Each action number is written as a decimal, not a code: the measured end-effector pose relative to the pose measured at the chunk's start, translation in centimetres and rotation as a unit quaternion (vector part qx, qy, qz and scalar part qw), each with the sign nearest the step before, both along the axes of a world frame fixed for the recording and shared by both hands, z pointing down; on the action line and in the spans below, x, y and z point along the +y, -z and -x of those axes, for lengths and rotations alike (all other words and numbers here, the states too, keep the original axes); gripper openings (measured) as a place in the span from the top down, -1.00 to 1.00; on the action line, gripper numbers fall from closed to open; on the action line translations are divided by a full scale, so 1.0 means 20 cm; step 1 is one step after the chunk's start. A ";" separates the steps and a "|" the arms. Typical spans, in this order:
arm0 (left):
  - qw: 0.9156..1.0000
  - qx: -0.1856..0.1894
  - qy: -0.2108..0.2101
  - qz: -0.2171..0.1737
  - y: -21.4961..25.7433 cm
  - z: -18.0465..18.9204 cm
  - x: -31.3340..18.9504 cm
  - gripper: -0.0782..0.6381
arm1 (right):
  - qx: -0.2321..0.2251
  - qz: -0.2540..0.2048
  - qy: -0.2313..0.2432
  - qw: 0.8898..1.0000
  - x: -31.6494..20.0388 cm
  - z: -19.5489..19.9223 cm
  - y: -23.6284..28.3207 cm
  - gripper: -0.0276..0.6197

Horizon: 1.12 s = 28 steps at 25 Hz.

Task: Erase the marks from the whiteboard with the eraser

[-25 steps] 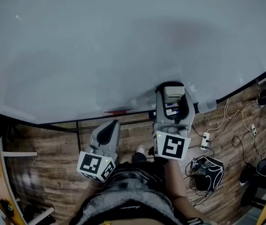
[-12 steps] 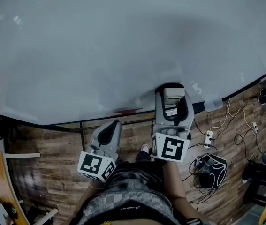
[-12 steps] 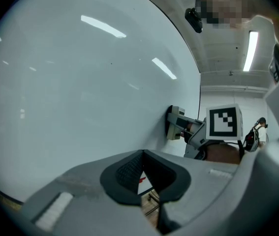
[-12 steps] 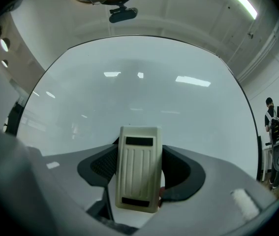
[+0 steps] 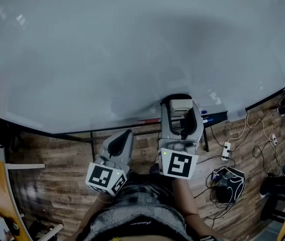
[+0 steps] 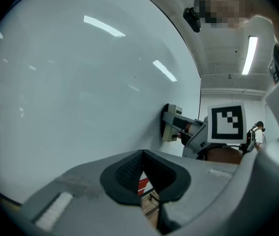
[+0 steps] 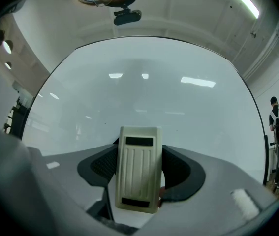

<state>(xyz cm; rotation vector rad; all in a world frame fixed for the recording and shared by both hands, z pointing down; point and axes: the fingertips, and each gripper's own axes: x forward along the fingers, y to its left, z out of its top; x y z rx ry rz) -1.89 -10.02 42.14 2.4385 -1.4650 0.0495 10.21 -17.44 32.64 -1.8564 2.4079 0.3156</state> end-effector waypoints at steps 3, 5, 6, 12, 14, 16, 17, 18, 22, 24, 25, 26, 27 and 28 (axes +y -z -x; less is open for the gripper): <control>1.000 0.000 0.004 0.002 -0.01 0.08 0.01 0.79 | 0.006 -0.004 0.001 1.000 0.02 0.10 0.00 0.09; 1.000 -0.001 0.006 0.001 -0.02 0.13 0.02 0.79 | 0.004 -0.006 0.001 1.000 0.03 0.15 0.00 0.09; 1.000 -0.001 0.007 0.002 -0.02 0.16 0.03 0.79 | 0.001 -0.005 0.001 1.000 0.04 0.18 0.00 0.09; 1.000 -0.005 0.010 0.006 -0.04 0.35 0.07 0.79 | -0.014 -0.006 0.007 1.000 0.09 0.39 -0.03 0.08; 1.000 -0.007 0.011 0.010 -0.05 0.35 0.08 0.79 | -0.014 -0.007 0.011 1.000 0.09 0.40 -0.02 0.08; 1.000 -0.009 0.007 0.008 -0.05 0.39 0.09 0.79 | -0.014 -0.009 0.014 1.000 0.10 0.45 -0.02 0.08; 1.000 -0.009 0.006 0.007 -0.06 0.43 0.10 0.79 | -0.013 -0.010 0.016 1.000 0.11 0.50 -0.02 0.08; 1.000 -0.011 0.005 0.007 -0.06 0.47 0.12 0.79 | -0.012 -0.011 0.020 1.000 0.13 0.56 -0.02 0.08; 1.000 -0.017 0.004 0.008 -0.06 0.59 0.17 0.79 | 0.001 -0.015 0.040 0.999 0.18 0.76 -0.02 0.08; 1.000 -0.017 0.009 0.009 -0.07 0.65 0.19 0.79 | 0.013 -0.017 0.053 0.998 0.20 0.85 -0.03 0.08; 1.000 -0.018 0.011 0.009 -0.07 0.67 0.20 0.79 | 0.016 -0.016 0.059 0.998 0.21 0.89 -0.04 0.08; 1.000 -0.018 0.011 0.009 -0.07 0.70 0.21 0.79 | 0.019 -0.012 0.064 0.998 0.22 0.93 -0.05 0.08; 1.000 -0.018 0.012 0.009 -0.08 0.72 0.23 0.79 | 0.022 -0.005 0.070 0.997 0.23 0.96 -0.07 0.08; 1.000 -0.018 0.014 0.009 -0.08 0.73 0.24 0.79 | 0.023 0.002 0.076 0.997 0.24 0.98 -0.08 0.08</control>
